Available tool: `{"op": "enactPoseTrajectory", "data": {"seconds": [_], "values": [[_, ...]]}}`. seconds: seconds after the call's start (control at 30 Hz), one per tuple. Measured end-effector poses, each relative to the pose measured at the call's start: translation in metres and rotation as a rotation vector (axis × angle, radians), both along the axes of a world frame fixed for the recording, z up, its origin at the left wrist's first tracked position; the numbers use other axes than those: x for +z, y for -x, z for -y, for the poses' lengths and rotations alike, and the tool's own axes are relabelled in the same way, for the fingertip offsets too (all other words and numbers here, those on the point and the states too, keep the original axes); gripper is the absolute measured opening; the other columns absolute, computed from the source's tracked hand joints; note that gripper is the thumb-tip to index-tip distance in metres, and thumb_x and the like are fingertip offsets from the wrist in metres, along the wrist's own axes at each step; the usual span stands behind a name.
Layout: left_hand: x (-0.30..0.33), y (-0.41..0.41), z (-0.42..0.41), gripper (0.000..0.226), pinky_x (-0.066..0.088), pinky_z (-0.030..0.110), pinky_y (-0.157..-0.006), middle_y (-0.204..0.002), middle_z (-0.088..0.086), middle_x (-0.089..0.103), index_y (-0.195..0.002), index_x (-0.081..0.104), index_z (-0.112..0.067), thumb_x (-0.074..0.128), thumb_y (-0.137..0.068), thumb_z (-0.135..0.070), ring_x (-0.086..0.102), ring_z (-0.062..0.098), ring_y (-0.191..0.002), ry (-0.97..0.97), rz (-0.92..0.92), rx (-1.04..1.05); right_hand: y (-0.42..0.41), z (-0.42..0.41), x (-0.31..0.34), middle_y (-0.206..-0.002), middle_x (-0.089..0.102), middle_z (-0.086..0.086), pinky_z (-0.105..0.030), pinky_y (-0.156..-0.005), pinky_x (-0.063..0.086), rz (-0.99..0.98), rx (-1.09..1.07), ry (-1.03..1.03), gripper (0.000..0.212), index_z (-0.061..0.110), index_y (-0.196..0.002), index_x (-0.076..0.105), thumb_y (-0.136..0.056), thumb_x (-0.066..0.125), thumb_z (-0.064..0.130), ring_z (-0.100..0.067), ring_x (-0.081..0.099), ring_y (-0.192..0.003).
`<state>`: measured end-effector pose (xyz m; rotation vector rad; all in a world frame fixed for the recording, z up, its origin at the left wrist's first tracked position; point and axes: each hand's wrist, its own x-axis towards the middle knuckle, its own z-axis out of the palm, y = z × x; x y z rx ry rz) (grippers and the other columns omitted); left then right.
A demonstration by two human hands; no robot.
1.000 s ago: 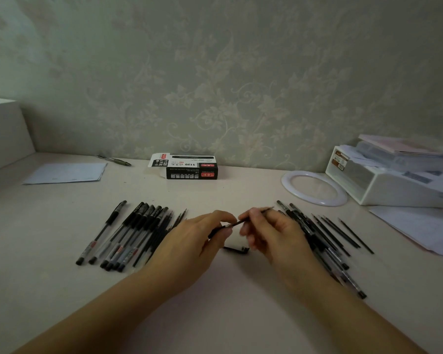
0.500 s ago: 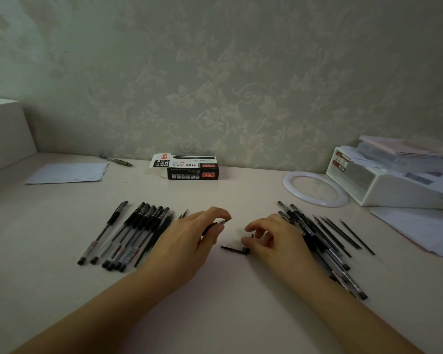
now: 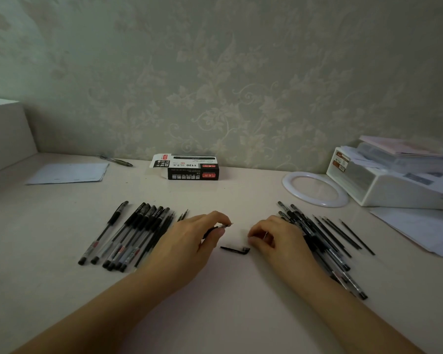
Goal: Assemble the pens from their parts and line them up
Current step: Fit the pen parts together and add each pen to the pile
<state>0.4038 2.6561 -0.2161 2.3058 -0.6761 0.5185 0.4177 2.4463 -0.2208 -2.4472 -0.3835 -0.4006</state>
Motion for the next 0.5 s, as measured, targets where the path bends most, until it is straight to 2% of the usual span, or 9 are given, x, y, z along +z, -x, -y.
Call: {"op": "enactPoseTrajectory", "data": {"seconds": [0.03, 0.1, 0.2, 0.3, 0.4, 0.5], "values": [[0.000, 0.001, 0.000, 0.016, 0.052, 0.029, -0.068, -0.077, -0.033, 0.052, -0.108, 0.056, -0.036, 0.045, -0.097, -0.032, 0.061, 0.000, -0.077, -0.006, -0.007, -0.002, 0.000, 0.000, 0.000, -0.080, 0.064, 0.008, -0.008, -0.069, 0.041, 0.004, -0.005, -0.051, 0.007, 0.018, -0.083, 0.073, -0.086, 0.071, 0.011, -0.004, 0.058, -0.071], [0.001, 0.002, 0.001, 0.016, 0.052, 0.030, -0.068, -0.077, -0.031, 0.052, -0.109, 0.056, -0.037, 0.044, -0.097, -0.035, 0.060, 0.001, -0.077, -0.021, -0.019, -0.005, 0.000, -0.001, 0.002, -0.075, 0.070, 0.007, -0.011, -0.067, 0.047, -0.031, 0.009, -0.291, 0.007, 0.018, -0.082, 0.073, -0.086, 0.072, 0.012, -0.004, 0.064, -0.069], [0.003, 0.003, 0.001, 0.017, 0.051, 0.028, -0.067, -0.076, -0.029, 0.051, -0.109, 0.056, -0.037, 0.044, -0.098, -0.035, 0.059, 0.000, -0.075, -0.042, -0.020, -0.013, 0.003, -0.007, 0.007, -0.077, 0.074, -0.002, -0.017, -0.064, 0.053, -0.128, 0.134, -0.631, 0.010, 0.016, -0.086, 0.074, -0.086, 0.072, 0.007, -0.013, 0.069, -0.067], [0.005, 0.005, 0.003, 0.016, 0.050, 0.028, -0.065, -0.075, -0.027, 0.052, -0.109, 0.056, -0.038, 0.044, -0.098, -0.035, 0.057, 0.001, -0.073, -0.062, -0.024, -0.041, 0.005, -0.013, 0.006, -0.080, 0.075, -0.005, -0.022, -0.067, 0.057, -0.164, 0.221, -0.642, 0.011, 0.013, -0.090, 0.074, -0.086, 0.071, 0.003, -0.019, 0.071, -0.069], [0.006, 0.006, 0.003, 0.014, 0.050, 0.034, -0.065, -0.077, -0.020, 0.056, -0.107, 0.056, -0.037, 0.044, -0.098, -0.035, 0.057, 0.006, -0.073, -0.063, -0.034, -0.061, 0.007, -0.015, 0.005, -0.082, 0.075, -0.003, -0.022, -0.067, 0.056, -0.196, 0.261, -0.633, 0.012, 0.012, -0.092, 0.074, -0.086, 0.071, 0.002, -0.016, 0.071, -0.069], [0.007, 0.005, 0.003, 0.014, 0.050, 0.035, -0.066, -0.077, -0.022, 0.054, -0.105, 0.056, -0.037, 0.045, -0.098, -0.036, 0.057, 0.004, -0.074, -0.071, -0.027, -0.042, 0.007, -0.014, 0.005, -0.080, 0.074, -0.003, -0.023, -0.067, 0.057, -0.173, 0.248, -0.635, 0.012, 0.012, -0.091, 0.074, -0.085, 0.072, 0.002, -0.017, 0.070, -0.068]]}}
